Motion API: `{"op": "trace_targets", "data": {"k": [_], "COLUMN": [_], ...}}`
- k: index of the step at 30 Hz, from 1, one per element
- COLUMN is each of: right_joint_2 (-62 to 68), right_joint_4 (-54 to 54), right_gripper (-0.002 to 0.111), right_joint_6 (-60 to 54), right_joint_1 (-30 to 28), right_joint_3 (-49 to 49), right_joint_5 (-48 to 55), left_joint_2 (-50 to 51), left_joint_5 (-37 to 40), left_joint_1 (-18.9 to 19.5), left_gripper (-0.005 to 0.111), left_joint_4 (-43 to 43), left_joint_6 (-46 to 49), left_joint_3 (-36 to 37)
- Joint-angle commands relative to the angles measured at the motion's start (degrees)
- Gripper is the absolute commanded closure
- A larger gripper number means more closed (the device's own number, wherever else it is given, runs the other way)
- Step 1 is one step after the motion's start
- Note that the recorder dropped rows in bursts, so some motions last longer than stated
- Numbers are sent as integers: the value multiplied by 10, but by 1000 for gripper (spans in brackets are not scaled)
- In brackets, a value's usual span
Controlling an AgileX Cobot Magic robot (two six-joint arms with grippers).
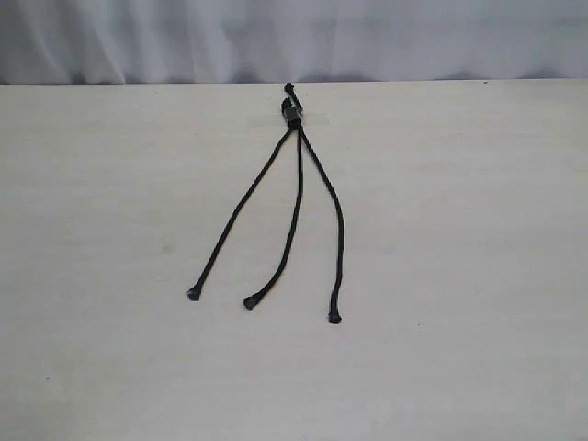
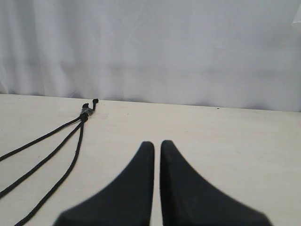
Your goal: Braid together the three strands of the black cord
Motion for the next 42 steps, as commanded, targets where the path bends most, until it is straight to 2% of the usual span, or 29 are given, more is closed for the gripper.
{"op": "trace_targets", "data": {"k": [1,27,29,30,33,34,35,36,38,39,40,41,42], "right_joint_2": [-3,-3,-3,-3,-3,-3,-3,-3,-3,-3,-3,0,34], "right_joint_4": [0,0,0,0,0,0,0,0,-1,-12,-49,-62,-89], "right_gripper": [104,104,104,104,104,104,104,104,104,104,104,104,104], "right_joint_6": [-4,-4,-4,-4,-3,3,16,51,205,207,198,196,196], "right_joint_1": [-2,-2,-2,-2,-2,-2,-2,-2,-2,-2,-2,-2,-2], "right_joint_3": [2,2,2,2,2,2,2,2,2,2,-21,-42,-101], "right_joint_5": [0,0,0,-8,-54,-124,-160,-242,-397,-430,-433,-390,-268], "left_joint_2": [-1,-1,-1,-1,-1,-1,-1,-1,-1,-1,-1,-1,32], "left_joint_5": [-8,-10,-41,-85,-182,-282,-330,-388,-475,-476,-423,-390,-312], "left_joint_1": [0,0,0,0,0,0,0,0,0,0,0,0,0], "left_gripper": [107,107,107,107,107,107,107,107,107,107,107,107,107], "left_joint_4": [-4,-4,-12,-76,-160,-169,-168,-161,-116,-102,-80,-69,-35], "left_joint_6": [-1,-1,-3,-30,-84,-120,-140,-160,-174,-177,-177,-177,-177], "left_joint_3": [2,2,2,2,2,2,2,2,-9,-21,-55,-70,-107]}}
